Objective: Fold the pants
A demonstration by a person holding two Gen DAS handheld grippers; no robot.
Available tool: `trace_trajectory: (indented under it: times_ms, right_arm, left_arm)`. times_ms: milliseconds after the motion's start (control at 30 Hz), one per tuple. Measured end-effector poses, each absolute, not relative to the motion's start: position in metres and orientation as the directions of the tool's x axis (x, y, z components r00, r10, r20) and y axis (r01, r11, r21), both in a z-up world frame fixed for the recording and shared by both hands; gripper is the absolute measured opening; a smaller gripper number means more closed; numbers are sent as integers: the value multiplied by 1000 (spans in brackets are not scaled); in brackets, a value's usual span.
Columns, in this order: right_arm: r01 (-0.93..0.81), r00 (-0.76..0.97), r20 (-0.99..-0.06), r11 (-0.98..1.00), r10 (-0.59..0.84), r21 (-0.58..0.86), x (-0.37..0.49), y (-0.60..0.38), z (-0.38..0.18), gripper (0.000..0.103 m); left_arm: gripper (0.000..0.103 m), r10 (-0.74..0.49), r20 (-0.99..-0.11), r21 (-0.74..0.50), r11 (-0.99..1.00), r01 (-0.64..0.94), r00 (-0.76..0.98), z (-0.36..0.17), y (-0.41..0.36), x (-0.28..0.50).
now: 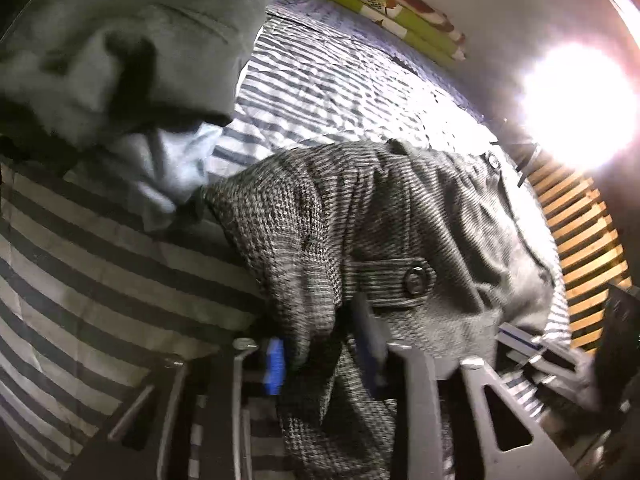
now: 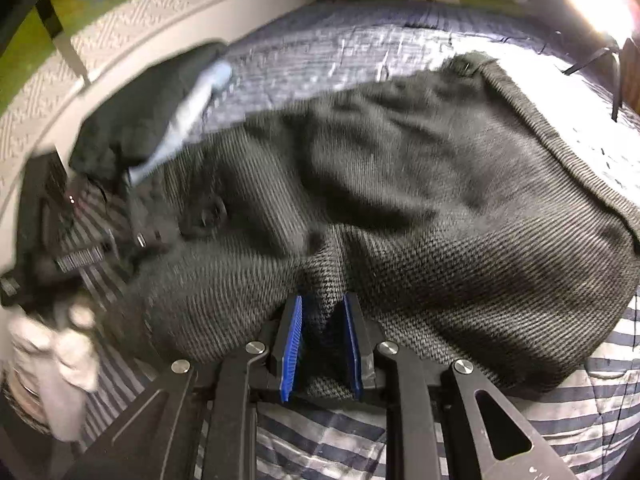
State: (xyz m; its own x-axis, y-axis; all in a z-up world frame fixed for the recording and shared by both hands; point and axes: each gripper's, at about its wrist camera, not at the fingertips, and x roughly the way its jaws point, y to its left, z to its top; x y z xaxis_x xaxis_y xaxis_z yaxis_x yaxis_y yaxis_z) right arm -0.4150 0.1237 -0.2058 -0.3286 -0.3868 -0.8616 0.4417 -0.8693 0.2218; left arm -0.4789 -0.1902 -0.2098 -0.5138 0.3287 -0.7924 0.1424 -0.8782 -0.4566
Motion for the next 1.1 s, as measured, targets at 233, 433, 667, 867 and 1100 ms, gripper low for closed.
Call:
trace_trajectory:
  times_ms: [233,433,667,867,1100]
  right_arm:
    - [381,-393,-772,-853,-499,357,-415,166,-180,19]
    - [391,-310,-837,-863,-450,319,-415,167,-218,20]
    - [335,-266,-791,-822,-551,460,-420,198,-221,20]
    - [204,-298,-721,-780,-625,592,-414,261,-216,21]
    - [117,-350,-702,-773,-620,624,-406,323,-211,22]
  left_arm:
    - [15,386,-749,-554,-810,190,-538,-187,-209,-482]
    - [15,382,-734,-537,-832,137,-561,-143,-184,-481]
    - [15,384,-728,-485,-874,31,-567,-82,-112,-523]
    - [16,361,-774,-426,-905,5,-520,-67,-16,-596]
    - [48,418,-797,-378,-908,-179,-437,-59,106,-644]
